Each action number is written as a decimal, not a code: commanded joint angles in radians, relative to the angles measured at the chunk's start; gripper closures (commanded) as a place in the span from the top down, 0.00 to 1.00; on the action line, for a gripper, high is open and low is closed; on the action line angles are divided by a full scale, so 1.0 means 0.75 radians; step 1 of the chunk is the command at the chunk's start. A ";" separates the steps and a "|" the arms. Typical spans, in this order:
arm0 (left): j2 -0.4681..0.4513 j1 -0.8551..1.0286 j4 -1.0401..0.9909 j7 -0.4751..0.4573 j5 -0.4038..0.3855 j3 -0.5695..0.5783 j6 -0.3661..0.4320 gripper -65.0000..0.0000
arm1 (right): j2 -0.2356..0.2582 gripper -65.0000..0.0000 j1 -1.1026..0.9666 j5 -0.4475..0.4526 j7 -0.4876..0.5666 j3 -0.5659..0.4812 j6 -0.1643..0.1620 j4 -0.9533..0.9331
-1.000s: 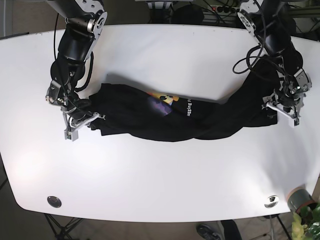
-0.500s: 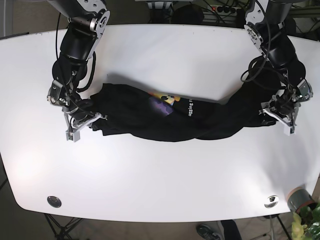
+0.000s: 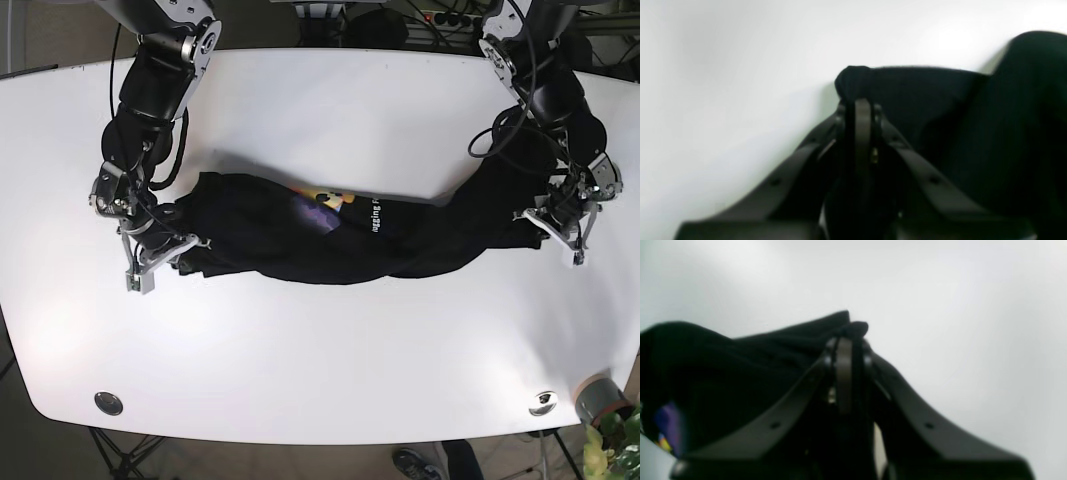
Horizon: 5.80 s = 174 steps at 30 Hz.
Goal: Fold the T-shirt properly
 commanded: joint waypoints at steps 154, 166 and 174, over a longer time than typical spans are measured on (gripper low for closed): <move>-0.076 -0.433 0.825 0.385 -0.029 0.237 0.002 0.00 | 0.354 0.03 0.495 0.023 -0.595 0.011 0.214 0.553; -0.041 0.046 0.991 0.383 -0.029 0.180 -0.106 0.00 | 0.121 0.03 -0.018 0.023 -0.591 0.170 0.248 0.849; -0.021 0.285 1.001 0.380 -0.027 0.072 -0.127 0.00 | 0.037 0.03 -0.202 0.021 -0.588 0.175 0.248 0.878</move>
